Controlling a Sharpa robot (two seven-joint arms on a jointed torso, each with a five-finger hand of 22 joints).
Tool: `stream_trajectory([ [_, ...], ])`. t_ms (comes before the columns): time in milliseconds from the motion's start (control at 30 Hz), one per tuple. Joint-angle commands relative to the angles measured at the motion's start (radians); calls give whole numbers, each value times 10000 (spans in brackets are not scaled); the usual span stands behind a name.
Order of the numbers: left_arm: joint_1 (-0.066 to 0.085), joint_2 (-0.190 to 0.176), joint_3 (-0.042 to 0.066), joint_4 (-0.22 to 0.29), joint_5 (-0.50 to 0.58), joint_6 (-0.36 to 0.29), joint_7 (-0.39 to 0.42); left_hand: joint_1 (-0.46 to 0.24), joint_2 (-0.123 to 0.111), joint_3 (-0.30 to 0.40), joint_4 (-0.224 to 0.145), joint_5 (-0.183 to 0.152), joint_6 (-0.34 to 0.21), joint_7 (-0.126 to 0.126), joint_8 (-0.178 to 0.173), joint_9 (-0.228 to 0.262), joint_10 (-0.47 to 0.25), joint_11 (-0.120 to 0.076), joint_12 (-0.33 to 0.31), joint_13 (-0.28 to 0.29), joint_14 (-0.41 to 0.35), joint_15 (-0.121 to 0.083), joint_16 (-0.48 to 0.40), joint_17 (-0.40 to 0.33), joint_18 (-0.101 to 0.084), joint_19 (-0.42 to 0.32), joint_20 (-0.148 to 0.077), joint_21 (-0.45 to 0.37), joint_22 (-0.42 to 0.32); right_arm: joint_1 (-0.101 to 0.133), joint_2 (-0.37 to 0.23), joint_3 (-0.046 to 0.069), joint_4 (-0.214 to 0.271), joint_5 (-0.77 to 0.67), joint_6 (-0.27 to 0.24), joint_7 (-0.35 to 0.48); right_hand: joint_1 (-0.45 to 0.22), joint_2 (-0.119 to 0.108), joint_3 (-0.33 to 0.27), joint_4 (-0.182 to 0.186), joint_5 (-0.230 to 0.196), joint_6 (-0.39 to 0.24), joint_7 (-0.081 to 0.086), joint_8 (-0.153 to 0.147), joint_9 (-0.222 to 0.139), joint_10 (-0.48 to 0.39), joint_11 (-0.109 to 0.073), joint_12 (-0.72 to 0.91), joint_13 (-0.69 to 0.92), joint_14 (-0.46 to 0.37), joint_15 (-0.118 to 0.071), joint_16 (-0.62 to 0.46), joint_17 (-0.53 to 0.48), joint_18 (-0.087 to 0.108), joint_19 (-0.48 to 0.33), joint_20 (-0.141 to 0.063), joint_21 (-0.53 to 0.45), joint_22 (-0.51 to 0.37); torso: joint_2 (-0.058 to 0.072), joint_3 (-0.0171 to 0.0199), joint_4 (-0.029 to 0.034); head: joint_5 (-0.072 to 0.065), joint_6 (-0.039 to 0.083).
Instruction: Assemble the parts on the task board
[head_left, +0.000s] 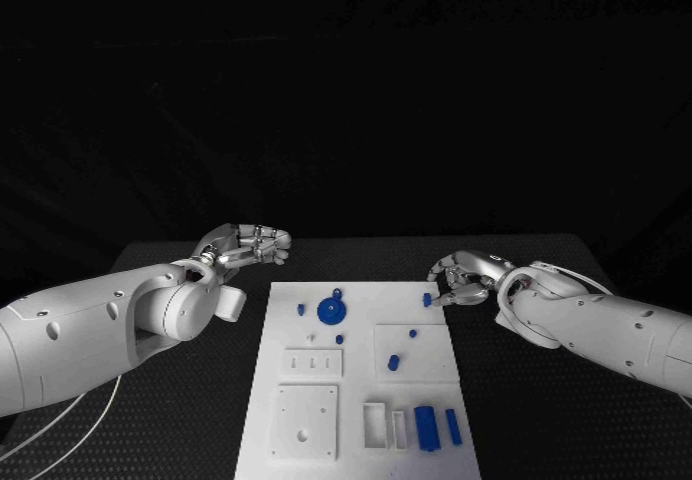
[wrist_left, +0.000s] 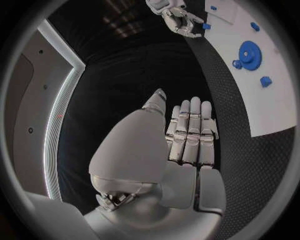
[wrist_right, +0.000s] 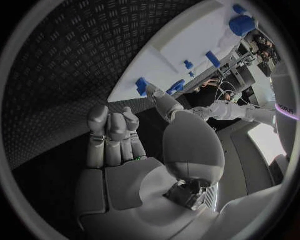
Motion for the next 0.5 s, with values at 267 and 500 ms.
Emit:
stream_trajectory([
  [267, 4, 27, 4, -11, -49, 180, 110, 31, -53, -75, 9, -43, 63, -2, -59, -13, 26, 2, 2, -1, 53, 32, -50, 15, 130, -2, 57, -42, 158, -208, 187, -5, -133, 303, 443, 295, 124, 249, -184, -45, 22, 171, 249, -32, -21, -142, 36, 73, -18, -80, -16, -45, 30, 464, -124, 11, -61, 173, -9, -31, -17, 43, -83],
  [500, 4, 16, 3, -15, -50, 180, 100, 34, -46, -73, 9, -43, 63, 0, -61, -14, 25, 2, 0, -1, 53, 32, -53, 18, 131, -2, 57, -42, 159, -302, 266, -7, -203, 282, 557, 291, 358, 499, -185, -23, -585, 315, 234, 31, -23, -156, 27, 100, -40, -73, -27, -61, 49, 464, -154, 27, -61, 169, -7, -29, -10, 52, -130],
])
